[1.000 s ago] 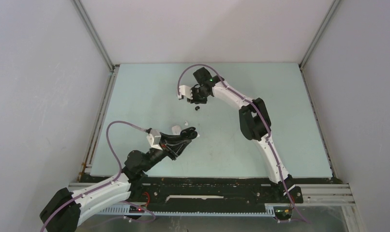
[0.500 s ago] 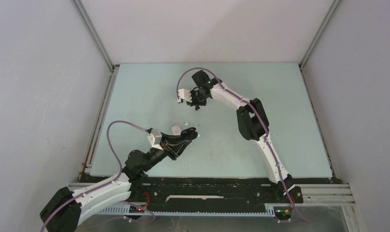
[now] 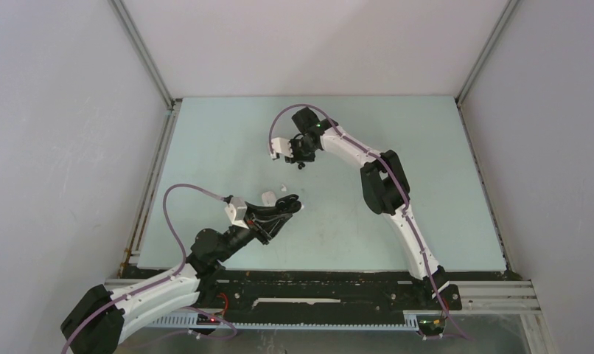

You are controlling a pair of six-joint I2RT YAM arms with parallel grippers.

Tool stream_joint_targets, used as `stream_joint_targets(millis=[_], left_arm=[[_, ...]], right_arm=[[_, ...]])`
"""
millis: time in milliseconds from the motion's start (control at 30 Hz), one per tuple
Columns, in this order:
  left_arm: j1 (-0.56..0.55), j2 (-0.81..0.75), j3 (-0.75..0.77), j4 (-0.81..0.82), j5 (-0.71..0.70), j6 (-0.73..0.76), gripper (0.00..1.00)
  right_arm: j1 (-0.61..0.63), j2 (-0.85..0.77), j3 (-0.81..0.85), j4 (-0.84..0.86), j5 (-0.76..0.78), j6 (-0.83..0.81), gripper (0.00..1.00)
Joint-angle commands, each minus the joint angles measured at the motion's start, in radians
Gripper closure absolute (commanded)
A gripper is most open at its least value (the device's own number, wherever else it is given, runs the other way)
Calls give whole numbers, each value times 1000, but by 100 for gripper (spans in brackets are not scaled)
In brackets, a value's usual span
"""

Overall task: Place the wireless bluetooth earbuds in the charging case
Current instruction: Adjust the right earbud at the center of the board.

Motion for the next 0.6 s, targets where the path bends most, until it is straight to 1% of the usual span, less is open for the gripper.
stream_joint_targets(millis=[0, 567], left_arm=[[9, -1, -96, 27, 6, 5, 100], [10, 5, -92, 27, 2, 0, 100]], right_arm=[[4, -42, -16, -132, 13, -14, 77], [5, -98, -50, -228, 10, -7, 75]])
